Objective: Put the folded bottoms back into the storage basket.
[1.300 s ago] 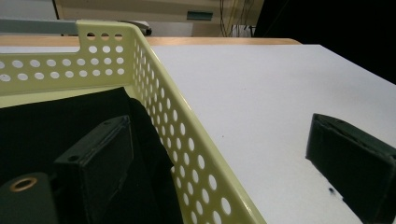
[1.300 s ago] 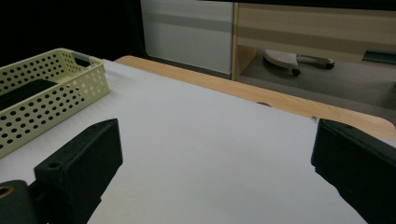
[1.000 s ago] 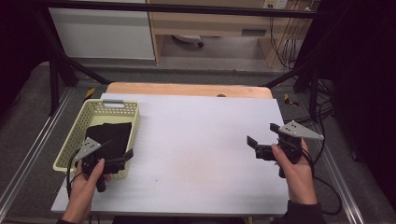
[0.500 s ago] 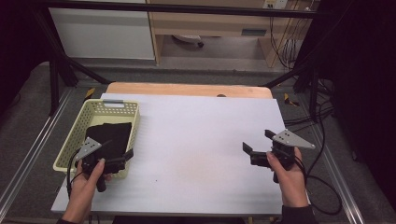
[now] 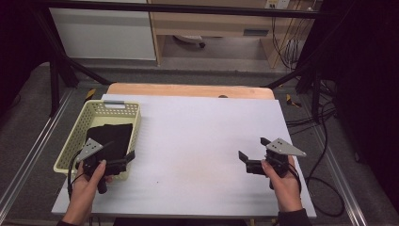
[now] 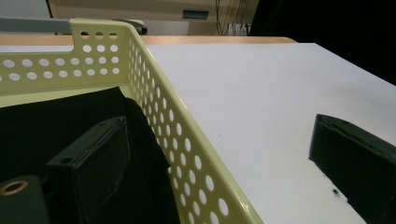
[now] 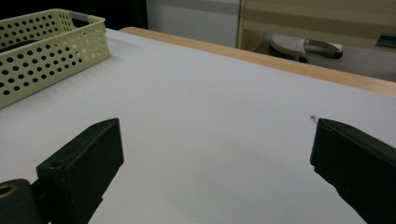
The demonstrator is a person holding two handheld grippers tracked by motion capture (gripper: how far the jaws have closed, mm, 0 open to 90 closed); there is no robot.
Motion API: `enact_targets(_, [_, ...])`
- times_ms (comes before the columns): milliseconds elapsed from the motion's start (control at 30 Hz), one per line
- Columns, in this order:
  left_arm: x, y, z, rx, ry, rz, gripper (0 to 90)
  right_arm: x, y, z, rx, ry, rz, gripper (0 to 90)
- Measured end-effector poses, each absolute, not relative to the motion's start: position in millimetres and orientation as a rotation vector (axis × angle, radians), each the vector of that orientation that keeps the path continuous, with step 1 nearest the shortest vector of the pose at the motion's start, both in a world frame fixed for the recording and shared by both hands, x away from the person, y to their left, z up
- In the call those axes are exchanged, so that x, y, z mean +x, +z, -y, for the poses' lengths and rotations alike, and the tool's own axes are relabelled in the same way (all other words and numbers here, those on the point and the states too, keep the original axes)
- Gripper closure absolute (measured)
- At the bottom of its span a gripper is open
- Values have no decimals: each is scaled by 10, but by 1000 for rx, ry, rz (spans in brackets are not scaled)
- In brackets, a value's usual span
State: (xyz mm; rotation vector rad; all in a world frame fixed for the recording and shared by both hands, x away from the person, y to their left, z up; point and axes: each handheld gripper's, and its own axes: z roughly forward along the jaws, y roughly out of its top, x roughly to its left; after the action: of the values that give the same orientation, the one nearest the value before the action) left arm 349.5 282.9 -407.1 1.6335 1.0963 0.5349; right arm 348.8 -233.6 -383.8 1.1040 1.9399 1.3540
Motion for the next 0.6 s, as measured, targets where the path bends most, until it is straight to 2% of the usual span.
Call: enact_targets(600, [3498, -4072, -2826, 1634, 534, -1097, 47, 3525, -4220, 2300, 1164, 1307, -2005, 29])
